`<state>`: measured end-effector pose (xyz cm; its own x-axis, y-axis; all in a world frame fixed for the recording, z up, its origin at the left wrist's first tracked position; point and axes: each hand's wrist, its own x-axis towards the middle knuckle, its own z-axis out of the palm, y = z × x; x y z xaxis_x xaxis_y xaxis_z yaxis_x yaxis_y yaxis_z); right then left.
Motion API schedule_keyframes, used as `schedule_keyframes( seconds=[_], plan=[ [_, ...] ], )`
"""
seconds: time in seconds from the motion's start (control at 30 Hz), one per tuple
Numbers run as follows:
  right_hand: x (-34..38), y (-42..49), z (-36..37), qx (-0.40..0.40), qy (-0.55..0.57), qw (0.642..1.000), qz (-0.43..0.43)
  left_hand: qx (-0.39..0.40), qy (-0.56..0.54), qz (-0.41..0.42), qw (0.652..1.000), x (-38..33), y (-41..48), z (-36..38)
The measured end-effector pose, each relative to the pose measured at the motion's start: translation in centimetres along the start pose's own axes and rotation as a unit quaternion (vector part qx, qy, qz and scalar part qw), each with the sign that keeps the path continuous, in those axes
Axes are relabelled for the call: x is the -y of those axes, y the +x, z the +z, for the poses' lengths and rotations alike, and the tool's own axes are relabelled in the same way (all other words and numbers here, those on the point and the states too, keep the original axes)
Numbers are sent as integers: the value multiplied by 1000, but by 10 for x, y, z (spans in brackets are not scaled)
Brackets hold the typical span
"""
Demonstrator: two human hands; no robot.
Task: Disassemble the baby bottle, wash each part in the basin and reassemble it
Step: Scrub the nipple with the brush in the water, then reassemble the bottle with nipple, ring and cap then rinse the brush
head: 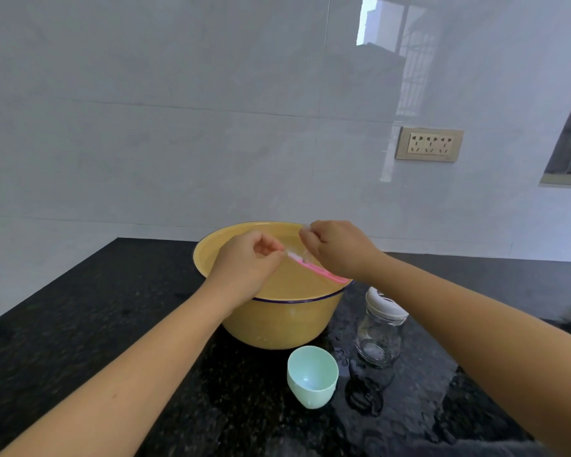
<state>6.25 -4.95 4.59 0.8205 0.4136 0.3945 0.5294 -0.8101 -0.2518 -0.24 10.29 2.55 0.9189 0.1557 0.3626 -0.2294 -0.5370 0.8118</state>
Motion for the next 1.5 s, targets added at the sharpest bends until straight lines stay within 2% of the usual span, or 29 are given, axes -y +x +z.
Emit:
schedule_keyframes(
  seconds=[0.13,0.23,0.33,0.6,0.77,1.03,1.2,1.5],
  plan=[
    [-9,-9,-4,-56,53,997,30,-15,23,29,999,2,-14,-1],
    [-19,-20,-13,-55,174,981,59,-17,23,37,999,3,-27,-2],
    [-33,-35,-18,-72,218,971,74,-36,0,41,999,7,-41,-3],
    [-72,-82,-13,-85,233,963,103,-40,-80,78,993,20,-76,10],
    [-85,-97,-1,-58,223,966,116,21,-40,99,994,31,-88,25],
    [-87,-104,5,29,319,938,136,104,7,89,991,53,-92,41],
    [-85,-106,10,-7,273,955,113,156,41,65,985,59,-96,47],
    [-62,-120,13,-31,274,958,73,127,53,59,989,71,-95,28]
  ],
)
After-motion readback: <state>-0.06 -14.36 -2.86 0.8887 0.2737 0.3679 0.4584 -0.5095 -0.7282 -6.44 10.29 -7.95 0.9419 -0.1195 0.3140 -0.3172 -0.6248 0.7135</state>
